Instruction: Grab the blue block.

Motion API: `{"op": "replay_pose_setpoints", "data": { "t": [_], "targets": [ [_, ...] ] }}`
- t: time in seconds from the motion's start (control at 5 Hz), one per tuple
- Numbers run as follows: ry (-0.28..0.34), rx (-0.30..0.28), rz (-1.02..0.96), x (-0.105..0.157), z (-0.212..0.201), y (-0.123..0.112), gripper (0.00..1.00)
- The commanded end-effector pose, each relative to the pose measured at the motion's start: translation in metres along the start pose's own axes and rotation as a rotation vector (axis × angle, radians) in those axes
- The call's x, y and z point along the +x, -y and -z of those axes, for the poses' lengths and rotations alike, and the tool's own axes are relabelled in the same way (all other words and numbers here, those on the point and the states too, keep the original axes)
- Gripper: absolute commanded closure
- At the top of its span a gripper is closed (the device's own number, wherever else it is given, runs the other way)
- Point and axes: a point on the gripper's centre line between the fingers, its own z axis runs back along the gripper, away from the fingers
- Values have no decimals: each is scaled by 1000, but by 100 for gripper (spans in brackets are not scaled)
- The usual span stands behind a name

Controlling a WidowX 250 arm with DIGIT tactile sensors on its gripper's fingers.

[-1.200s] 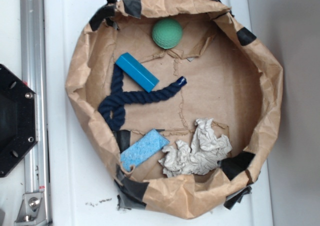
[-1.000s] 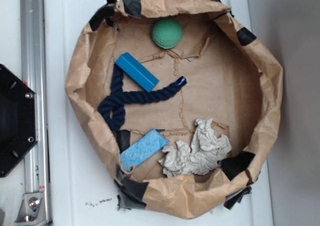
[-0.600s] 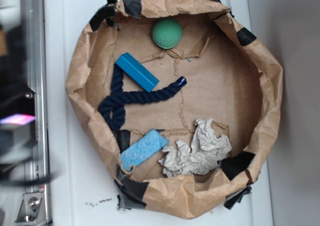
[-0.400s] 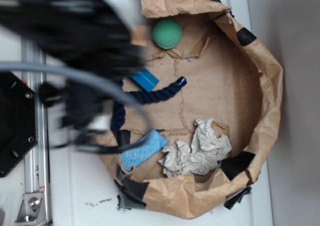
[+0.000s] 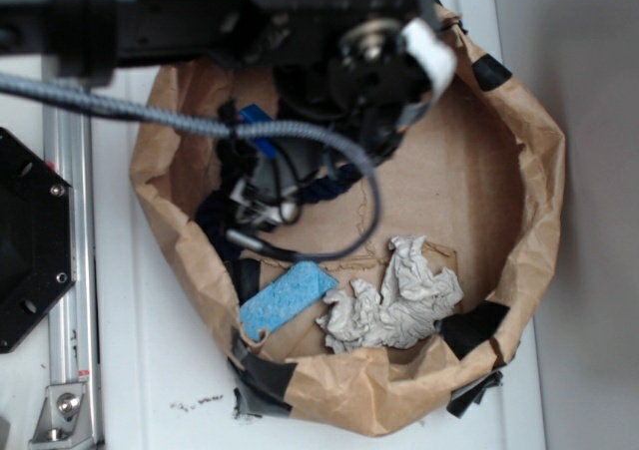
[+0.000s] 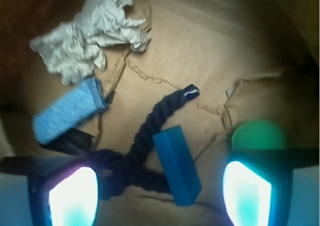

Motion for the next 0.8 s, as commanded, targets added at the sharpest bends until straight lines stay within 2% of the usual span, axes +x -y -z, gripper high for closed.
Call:
{"op": "replay_pose_setpoints", "data": {
  "t": [0.0, 0.4, 0.6],
  "targets": [
    [-146, 173, 244, -12, 36, 3, 0],
    [-84, 120, 223, -22, 44, -37, 0],
    [-94, 130, 222, -22, 53, -36, 0]
  ]
}}
